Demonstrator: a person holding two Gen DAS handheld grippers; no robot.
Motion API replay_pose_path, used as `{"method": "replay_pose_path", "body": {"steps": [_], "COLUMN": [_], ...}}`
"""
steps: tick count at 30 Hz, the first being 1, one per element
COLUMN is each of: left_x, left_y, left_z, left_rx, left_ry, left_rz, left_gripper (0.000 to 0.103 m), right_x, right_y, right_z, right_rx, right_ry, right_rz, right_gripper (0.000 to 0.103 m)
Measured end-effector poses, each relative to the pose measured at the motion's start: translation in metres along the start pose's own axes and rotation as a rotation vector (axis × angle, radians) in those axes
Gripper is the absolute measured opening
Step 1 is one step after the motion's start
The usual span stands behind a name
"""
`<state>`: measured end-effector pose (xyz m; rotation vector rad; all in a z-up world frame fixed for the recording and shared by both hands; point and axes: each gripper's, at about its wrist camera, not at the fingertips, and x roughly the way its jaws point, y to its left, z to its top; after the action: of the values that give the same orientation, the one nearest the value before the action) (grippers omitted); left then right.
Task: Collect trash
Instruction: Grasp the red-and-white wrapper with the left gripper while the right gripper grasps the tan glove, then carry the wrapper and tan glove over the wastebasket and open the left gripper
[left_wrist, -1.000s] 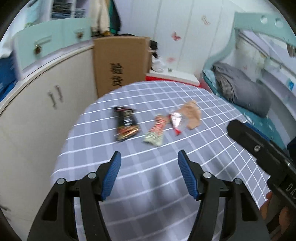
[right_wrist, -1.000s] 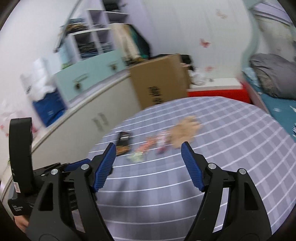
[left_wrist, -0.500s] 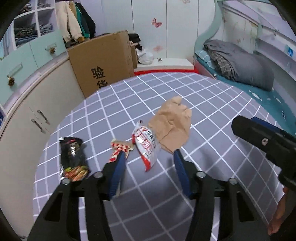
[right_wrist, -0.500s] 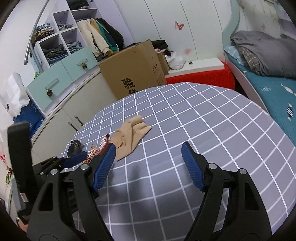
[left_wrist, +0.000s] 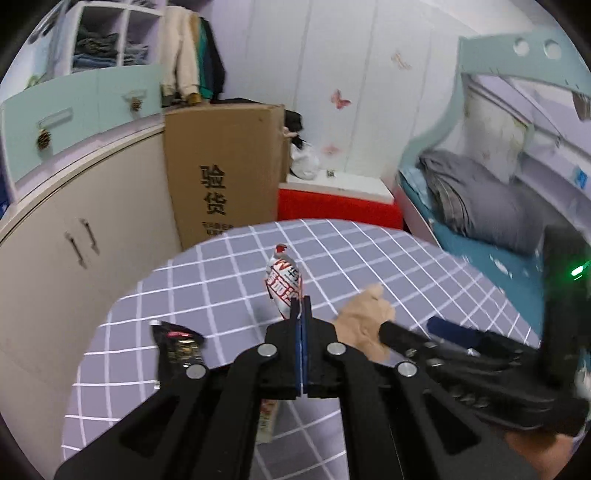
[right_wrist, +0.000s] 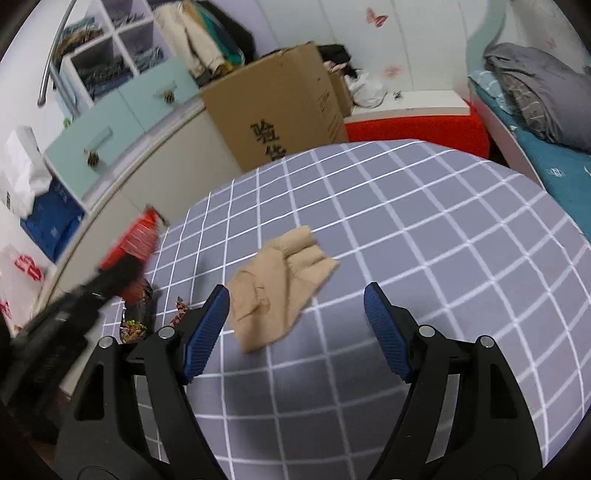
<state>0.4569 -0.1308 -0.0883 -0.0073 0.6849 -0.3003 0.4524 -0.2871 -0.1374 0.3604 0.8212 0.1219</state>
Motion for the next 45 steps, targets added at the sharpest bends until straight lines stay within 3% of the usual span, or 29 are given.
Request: {"method": "replay_pose_path", "body": {"steps": [2,4,6,8,9,16,22,27,35,40,45], "left_x": [-0.006,-0.011,-0.015,-0.023,-0.027,-0.080,-0.137,-0.178,-0.218,-0.208,-0.176], "left_y": [0.007,0.013,0.021,0.030,0.034,0.071,0.120,0.169,0.269,0.325,0.355], "left_z": [0.000,-0.002,-0.003,-0.005,-0.005,-0.019,-0.044,-0.078,-0.168,-0.235,-0.289], "left_rx": [-0.016,-0.016,-0.023,-0.039,-0.042,-0.074,-0.131,-0.183,-0.348,-0.473,-0.557], "left_ry": [-0.009,-0.011,-0.009,-0.011,-0.014,-0.062,-0.095,-0.097,-0.025,0.088,0.215], "left_rz": [0.011,0.023,0.028,0.032,0.033,0.035,0.066,0.128,0.226,0.267,0.270], "left_gripper": [0.000,0.000,0.000,0.000,0.000,0.000,0.000,0.000,0.000,0.000,0.000], "right_x": [0.010,0.017,0.024,0.024,0.017,-0.049,-0.082,-0.082,-0.050,-0.010,0.039], "right_y": [0.010,0.018,0.024,0.026,0.028,0.081,0.153,0.227,0.330,0.369,0.384], "right_z": [0.001,0.002,0.001,-0.002,-0.004,-0.011,-0.034,-0.078,-0.170,-0.233,-0.284], "right_rx": [-0.042,-0.075,-0.101,-0.107,-0.107,-0.174,-0.274,-0.358,-0.485,-0.527,-0.572], "right_ry": [0.011,0.025,0.056,0.049,0.024,-0.131,-0.151,-0.099,0.056,0.189,0.290], "right_rz": [-0.036,-0.052,-0.058,-0.057,-0.052,0.064,0.174,0.282,0.416,0.446,0.392], "right_gripper": [0.073,0.058,0.023,0.006,0.005,0.003,0.003,0.003,0.003,0.003,0.003]}}
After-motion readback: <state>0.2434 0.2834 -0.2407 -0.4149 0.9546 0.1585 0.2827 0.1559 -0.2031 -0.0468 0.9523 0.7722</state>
